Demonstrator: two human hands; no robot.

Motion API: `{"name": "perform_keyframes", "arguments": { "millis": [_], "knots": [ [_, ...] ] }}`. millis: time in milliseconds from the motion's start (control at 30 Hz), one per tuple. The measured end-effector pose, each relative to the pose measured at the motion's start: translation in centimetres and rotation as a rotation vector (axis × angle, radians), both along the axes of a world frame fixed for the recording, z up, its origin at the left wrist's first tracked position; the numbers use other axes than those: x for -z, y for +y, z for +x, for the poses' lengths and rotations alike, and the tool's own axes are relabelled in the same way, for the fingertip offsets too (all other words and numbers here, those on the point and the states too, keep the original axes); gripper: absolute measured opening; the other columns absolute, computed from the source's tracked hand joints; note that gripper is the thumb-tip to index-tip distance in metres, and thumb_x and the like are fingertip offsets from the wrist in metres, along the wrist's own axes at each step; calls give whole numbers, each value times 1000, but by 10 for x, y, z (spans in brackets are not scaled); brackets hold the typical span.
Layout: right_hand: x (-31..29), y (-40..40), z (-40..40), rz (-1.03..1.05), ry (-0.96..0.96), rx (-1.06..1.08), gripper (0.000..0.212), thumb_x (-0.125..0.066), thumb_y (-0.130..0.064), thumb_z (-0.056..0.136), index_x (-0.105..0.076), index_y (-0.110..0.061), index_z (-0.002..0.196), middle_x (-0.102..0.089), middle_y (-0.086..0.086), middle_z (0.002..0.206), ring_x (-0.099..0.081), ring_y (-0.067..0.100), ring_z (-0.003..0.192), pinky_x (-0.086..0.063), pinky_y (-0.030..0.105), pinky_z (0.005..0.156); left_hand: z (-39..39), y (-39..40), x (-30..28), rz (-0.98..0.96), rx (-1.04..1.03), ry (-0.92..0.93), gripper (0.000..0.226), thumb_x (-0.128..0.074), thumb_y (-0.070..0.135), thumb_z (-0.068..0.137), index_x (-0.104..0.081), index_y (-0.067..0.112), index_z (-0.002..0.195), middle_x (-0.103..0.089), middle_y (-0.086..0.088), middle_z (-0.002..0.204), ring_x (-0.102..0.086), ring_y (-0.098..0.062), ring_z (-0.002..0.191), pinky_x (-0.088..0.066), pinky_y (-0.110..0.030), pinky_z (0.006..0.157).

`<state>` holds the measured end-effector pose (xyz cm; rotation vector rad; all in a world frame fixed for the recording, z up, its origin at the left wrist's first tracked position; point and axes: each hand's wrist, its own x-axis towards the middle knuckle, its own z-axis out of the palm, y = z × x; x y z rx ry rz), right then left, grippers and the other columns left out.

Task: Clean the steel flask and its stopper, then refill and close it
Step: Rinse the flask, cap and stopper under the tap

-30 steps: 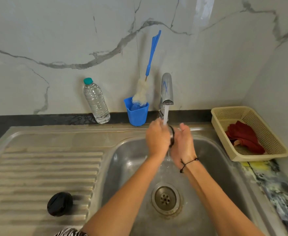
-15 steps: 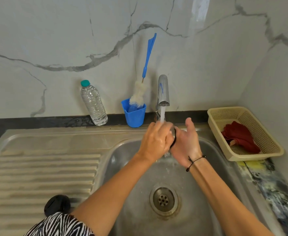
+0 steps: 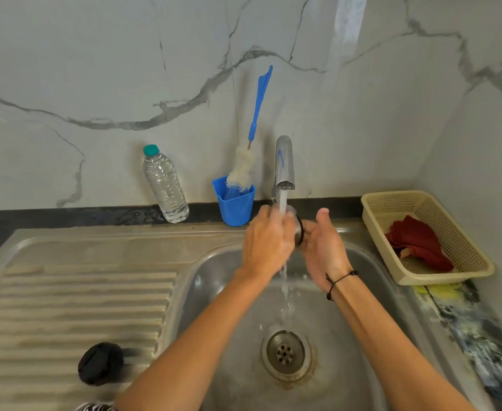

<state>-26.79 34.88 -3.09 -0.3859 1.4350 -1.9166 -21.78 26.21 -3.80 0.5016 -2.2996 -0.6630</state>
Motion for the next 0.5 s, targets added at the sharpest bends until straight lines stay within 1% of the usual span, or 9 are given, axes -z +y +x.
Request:
{"name": "perform_keyframes", "arguments": {
  "millis": [33, 67, 100, 133, 200, 233, 300, 400, 500],
  "knots": [
    [-2, 0, 0, -22, -76, -11, 74, -11, -48, 99, -60, 6, 109, -69, 15, 82, -65, 24, 87, -49, 32, 83, 3, -2, 8, -216, 79, 21, 36, -33, 28, 95, -61, 6, 98, -56, -9, 86, -52, -20, 71, -43, -27, 61],
    [-5, 0, 0, -33, -132, 1, 69, -15, -47, 100, -60, 3, 111, -70, 16, 90, -65, 24, 94, -49, 34, 86, 6, -4, 15, -354, 156, 23, 37, -34, 25, 94, -61, 3, 105, -57, -13, 95, -53, -23, 79, -47, -31, 69],
    [-8, 0, 0, -29, -165, 29, 62, -20, -45, 100, -61, 1, 111, -70, 17, 97, -65, 25, 98, -49, 35, 87, 7, -6, 21, -402, 209, 35, 36, -36, 23, 94, -61, 1, 110, -57, -15, 104, -54, -25, 88, -47, -33, 78],
    [-11, -1, 2, -13, -173, 69, 56, -25, -43, 100, -62, -1, 107, -69, 17, 99, -65, 25, 99, -49, 35, 85, 7, -7, 27, -385, 235, 69, 36, -38, 22, 95, -60, -1, 113, -57, -16, 109, -54, -26, 95, -46, -33, 84],
    [-14, -7, 8, 28, -155, 156, 45, -33, -38, 100, -64, -7, 93, -70, 12, 87, -67, 21, 86, -51, 30, 75, 5, -7, 31, -284, 220, 161, 35, -37, 21, 96, -60, -1, 111, -58, -17, 108, -54, -25, 97, -46, -31, 86],
    [-15, -11, 11, 41, -150, 188, 41, -36, -37, 100, -64, -9, 86, -70, 9, 78, -67, 18, 78, -51, 29, 70, 2, -4, 31, -222, 180, 208, 34, -36, 21, 98, -61, 0, 107, -60, -16, 103, -55, -23, 93, -46, -28, 82],
    [-19, -18, 14, 41, -160, 210, 40, -38, -35, 99, -62, -12, 77, -66, 3, 62, -64, 15, 66, -51, 30, 69, -3, 2, 25, -102, 36, 294, 35, -33, 19, 98, -63, 1, 97, -62, -12, 90, -55, -20, 82, -42, -20, 71],
    [-25, -23, 14, 3, -152, 190, 39, -38, -34, 99, -64, -11, 80, -63, 5, 66, -60, 16, 67, -49, 33, 72, -9, 9, 9, 58, -171, 363, 37, -33, 19, 90, -62, -1, 79, -54, -5, 70, -48, -16, 62, -31, -14, 56],
    [-25, -22, 15, 3, -90, 174, 37, -39, -29, 98, -64, -13, 75, -59, 3, 62, -56, 14, 63, -46, 32, 67, -13, 15, 0, 281, -223, 329, 40, -27, 28, 86, -56, 5, 70, -45, 3, 64, -38, -5, 56, -32, -10, 53]
  ]
}}
